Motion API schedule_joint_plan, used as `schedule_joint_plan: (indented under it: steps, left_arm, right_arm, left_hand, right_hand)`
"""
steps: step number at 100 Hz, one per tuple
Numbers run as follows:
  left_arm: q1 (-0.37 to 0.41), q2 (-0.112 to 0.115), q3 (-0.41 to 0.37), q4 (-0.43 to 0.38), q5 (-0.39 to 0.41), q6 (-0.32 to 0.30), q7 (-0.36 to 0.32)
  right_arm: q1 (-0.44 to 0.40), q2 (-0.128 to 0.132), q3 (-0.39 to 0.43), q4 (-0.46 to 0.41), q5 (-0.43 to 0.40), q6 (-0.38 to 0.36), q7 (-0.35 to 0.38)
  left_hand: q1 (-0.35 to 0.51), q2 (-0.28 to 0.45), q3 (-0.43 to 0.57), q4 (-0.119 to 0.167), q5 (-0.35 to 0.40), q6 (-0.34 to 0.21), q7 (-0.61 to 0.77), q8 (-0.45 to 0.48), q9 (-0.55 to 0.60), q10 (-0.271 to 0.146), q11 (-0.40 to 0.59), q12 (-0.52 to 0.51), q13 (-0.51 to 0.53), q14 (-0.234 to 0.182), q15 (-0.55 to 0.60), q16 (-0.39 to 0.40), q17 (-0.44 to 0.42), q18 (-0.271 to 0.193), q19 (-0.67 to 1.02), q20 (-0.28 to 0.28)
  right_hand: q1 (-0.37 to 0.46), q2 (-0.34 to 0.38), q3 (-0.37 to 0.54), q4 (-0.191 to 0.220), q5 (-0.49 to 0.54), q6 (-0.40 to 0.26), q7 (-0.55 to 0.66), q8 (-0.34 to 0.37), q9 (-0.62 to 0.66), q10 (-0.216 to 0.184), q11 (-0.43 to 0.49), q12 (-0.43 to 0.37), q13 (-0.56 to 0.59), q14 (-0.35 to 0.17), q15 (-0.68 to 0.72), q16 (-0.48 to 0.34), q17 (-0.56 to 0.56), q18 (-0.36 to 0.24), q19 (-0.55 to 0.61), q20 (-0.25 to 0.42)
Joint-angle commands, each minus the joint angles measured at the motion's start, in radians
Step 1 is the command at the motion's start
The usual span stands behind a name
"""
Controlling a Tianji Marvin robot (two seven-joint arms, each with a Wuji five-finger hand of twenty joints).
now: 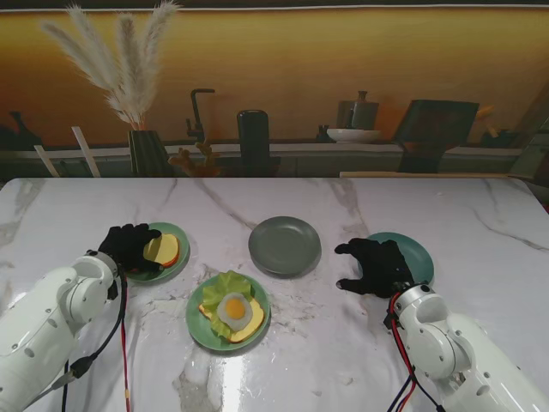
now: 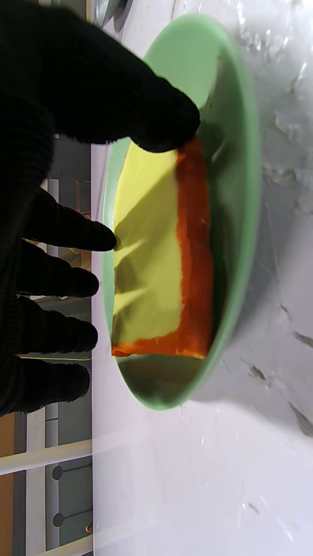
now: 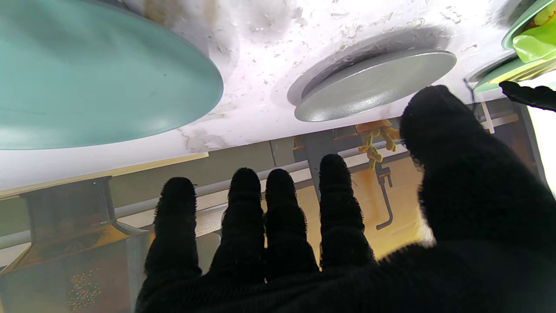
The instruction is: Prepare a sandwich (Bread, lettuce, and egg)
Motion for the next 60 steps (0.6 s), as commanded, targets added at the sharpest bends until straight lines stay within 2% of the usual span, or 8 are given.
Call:
schedule_joint_plan:
  steps: [1, 18, 29, 43, 59, 60]
  left_arm:
    - [-0.005, 0.001, 0.007, 0.015, 0.005, 0.01, -0.001]
    - [-0.022, 0.004, 0.028, 0.041, 0.017, 0.01, 0.011]
    - [-0.035, 0.005, 0.046, 0.058, 0.015, 0.025, 0.006]
    - [-0.052, 0.004, 0.073, 0.086, 0.007, 0.039, 0.017]
    - [-0.068, 0.002, 0.099, 0.112, -0.006, 0.055, 0.028]
    - [-0.068, 0.002, 0.101, 0.114, -0.007, 0.056, 0.029]
  right_arm:
    - [-0.007, -0.014, -0.001, -0.002, -0.004, -0.005, 0.007]
    - [-0.008, -0.014, 0.0, -0.002, -0.004, -0.001, 0.011]
    - [-0.007, -0.014, -0.001, 0.0, -0.001, 0.001, 0.015]
    - [-0.007, -0.013, -0.002, 0.0, 0.005, 0.003, 0.024]
    - [-0.007, -0.012, -0.005, -0.001, 0.015, 0.006, 0.039]
    - [-0.006, -0.012, -0.006, -0.001, 0.016, 0.007, 0.04]
  left_hand:
    - [0.001, -0.039, 0.049, -0.049, -0.047, 0.021, -0.017, -0.017, -0.044, 0.021, -0.045, -0.024, -0.041, -0.015, -0.009, -0.016, -0.004, -0.016, -0.035, -0.019]
    - [0.003, -0.052, 0.072, -0.048, -0.068, -0.004, 0.01, -0.005, -0.051, 0.017, -0.052, -0.004, -0.046, -0.017, -0.006, -0.023, 0.0, -0.015, -0.055, -0.02]
    - [0.007, -0.069, 0.111, -0.039, -0.067, 0.01, 0.042, 0.02, -0.042, 0.016, -0.031, 0.023, -0.027, -0.016, 0.012, -0.012, -0.001, -0.006, -0.001, 0.027]
    - [0.011, -0.096, 0.207, -0.013, -0.07, 0.018, 0.117, 0.098, -0.018, 0.012, 0.051, 0.076, 0.028, -0.016, 0.064, 0.035, -0.007, -0.007, 0.142, 0.104]
    - [0.021, -0.133, 0.313, 0.014, -0.081, 0.038, 0.24, 0.224, 0.009, -0.003, 0.222, 0.171, 0.101, -0.014, 0.203, 0.175, 0.013, -0.006, 0.376, 0.224]
    - [0.023, -0.138, 0.327, 0.016, -0.084, 0.039, 0.258, 0.243, 0.011, -0.004, 0.244, 0.185, 0.103, -0.014, 0.218, 0.194, 0.015, -0.001, 0.402, 0.251]
  right_hand:
    - [-0.012, 0.022, -0.018, -0.017, 0.002, -0.003, -0.012, -0.007, 0.011, 0.005, 0.007, 0.013, 0.016, -0.003, 0.0, 0.007, -0.024, 0.023, 0.002, 0.001]
    - [-0.009, 0.022, -0.021, -0.017, 0.003, -0.001, -0.011, -0.006, 0.014, 0.007, 0.011, 0.019, 0.017, -0.004, 0.002, 0.01, -0.028, 0.024, 0.0, 0.003]
    - [-0.008, 0.024, -0.022, -0.016, 0.003, -0.001, -0.011, -0.006, 0.014, 0.005, 0.012, 0.022, 0.017, -0.004, 0.003, 0.011, -0.03, 0.025, -0.002, 0.004]
    - [-0.005, 0.024, -0.024, -0.016, 0.004, -0.002, -0.011, -0.005, 0.015, 0.007, 0.012, 0.024, 0.019, -0.003, 0.004, 0.012, -0.034, 0.026, -0.004, 0.005]
    - [-0.003, 0.024, -0.026, -0.016, 0.002, -0.001, -0.012, -0.006, 0.017, 0.006, 0.011, 0.026, 0.024, -0.004, 0.005, 0.014, -0.035, 0.028, -0.004, 0.006]
    - [-0.003, 0.024, -0.026, -0.016, 0.002, -0.002, -0.012, -0.006, 0.017, 0.005, 0.011, 0.026, 0.024, -0.003, 0.005, 0.014, -0.035, 0.028, -0.005, 0.006]
